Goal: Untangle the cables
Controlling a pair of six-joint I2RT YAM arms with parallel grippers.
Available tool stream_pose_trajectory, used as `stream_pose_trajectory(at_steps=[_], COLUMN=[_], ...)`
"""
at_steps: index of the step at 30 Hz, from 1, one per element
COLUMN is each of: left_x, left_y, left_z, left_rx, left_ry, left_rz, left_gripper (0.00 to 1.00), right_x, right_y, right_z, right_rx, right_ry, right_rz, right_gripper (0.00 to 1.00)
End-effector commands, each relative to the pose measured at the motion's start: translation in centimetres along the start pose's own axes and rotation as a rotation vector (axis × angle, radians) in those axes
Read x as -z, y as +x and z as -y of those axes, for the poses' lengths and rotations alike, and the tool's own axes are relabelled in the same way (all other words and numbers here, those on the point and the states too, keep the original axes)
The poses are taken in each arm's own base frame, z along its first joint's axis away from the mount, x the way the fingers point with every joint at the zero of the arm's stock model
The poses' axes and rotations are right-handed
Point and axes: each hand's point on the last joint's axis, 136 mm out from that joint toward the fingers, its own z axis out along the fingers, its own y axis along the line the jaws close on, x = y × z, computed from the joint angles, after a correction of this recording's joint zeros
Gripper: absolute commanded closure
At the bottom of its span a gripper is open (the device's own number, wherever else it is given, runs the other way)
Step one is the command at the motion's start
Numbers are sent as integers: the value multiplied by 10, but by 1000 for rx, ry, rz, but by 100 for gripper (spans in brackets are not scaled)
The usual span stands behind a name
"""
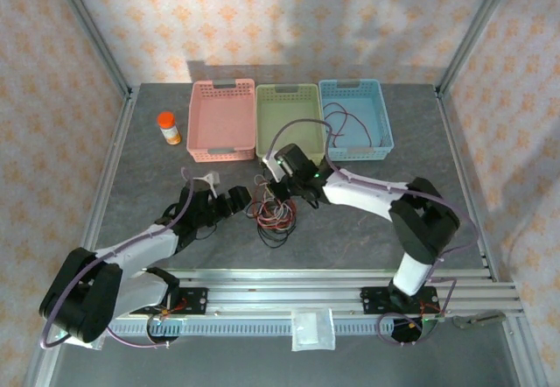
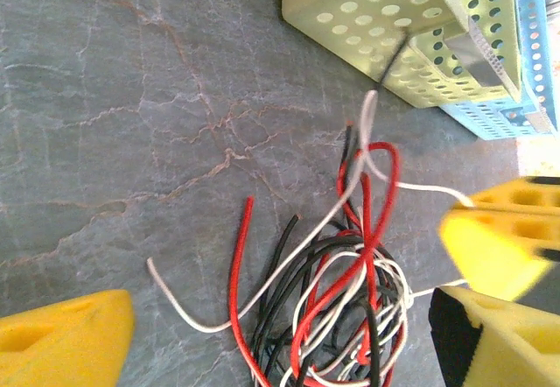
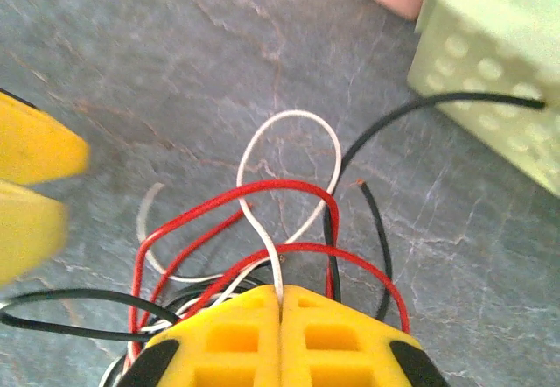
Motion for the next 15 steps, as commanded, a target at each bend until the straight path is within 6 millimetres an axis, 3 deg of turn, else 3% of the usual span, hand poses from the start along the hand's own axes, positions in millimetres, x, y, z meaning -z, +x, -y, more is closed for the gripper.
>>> stream_pose_trajectory(at_steps=[1,10,15], left_x=[-3,-20,-31], left_y=[-8,0,-1], left_z=[17,40,31], left_rx=[-40,-113,-99], left_ry=[37,71,5], left_rz=[0,-55,-52], left_gripper=[11,10,10], right_x=[16,37,47], right_y=[-12,-30,-40], right_z=[-5,-12,-17], right_rx=[-4,6,16], right_ry=[-2,-24,-47], right_rz=[52,102,124], right_gripper=[100,100,100])
